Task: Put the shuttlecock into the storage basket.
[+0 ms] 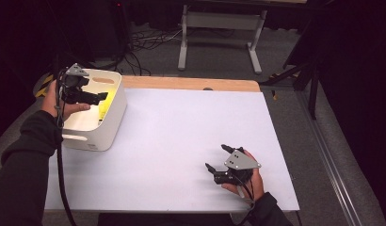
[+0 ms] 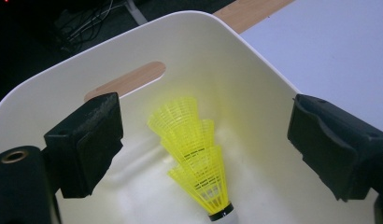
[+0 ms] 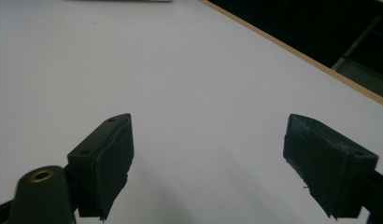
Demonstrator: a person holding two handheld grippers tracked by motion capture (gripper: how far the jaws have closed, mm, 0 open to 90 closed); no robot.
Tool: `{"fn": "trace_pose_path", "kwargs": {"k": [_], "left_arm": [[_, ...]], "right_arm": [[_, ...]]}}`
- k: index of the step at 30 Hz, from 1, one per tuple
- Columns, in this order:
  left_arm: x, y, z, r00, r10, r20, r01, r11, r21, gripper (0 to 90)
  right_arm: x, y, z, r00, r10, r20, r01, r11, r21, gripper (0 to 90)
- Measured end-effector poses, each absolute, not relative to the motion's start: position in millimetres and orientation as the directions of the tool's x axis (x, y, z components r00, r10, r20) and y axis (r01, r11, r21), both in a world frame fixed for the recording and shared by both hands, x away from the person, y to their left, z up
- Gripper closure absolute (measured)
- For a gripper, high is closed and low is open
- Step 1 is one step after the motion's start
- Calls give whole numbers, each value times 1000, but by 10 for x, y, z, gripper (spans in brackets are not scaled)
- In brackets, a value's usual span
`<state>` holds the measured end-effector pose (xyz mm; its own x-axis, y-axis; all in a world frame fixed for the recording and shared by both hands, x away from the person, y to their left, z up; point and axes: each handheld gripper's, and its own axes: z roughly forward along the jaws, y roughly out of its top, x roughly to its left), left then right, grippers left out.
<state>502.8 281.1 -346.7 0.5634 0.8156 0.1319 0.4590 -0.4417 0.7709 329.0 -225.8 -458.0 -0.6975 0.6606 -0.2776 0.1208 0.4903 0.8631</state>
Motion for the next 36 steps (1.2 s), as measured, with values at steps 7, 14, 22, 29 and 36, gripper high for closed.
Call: {"fn": "trace_pose_path", "kwargs": {"k": [7, 14, 22, 29, 36], "left_arm": [[4922, 2795, -3402, 561, 806, 187, 395, -459, 796, 141], [4824, 2769, -3320, 572, 797, 194, 350, -450, 822, 136], [4696, 2752, -3259, 578, 785, 221, 290, -451, 844, 152], [4587, 2711, -3258, 592, 776, 217, 258, -438, 861, 152], [4477, 2669, -3268, 603, 770, 211, 228, -419, 879, 151]], "right_arm": [[3289, -2242, -4578, -701, 657, -278, 117, 490, 864, 172], [3293, -2233, -4586, -701, 657, -279, 122, 496, 860, 172], [3289, -2242, -4584, -700, 657, -281, 121, 496, 860, 172], [3288, -2250, -4578, -697, 660, -281, 122, 495, 860, 172], [3289, -2251, -4573, -696, 660, -283, 120, 495, 860, 172]]}}
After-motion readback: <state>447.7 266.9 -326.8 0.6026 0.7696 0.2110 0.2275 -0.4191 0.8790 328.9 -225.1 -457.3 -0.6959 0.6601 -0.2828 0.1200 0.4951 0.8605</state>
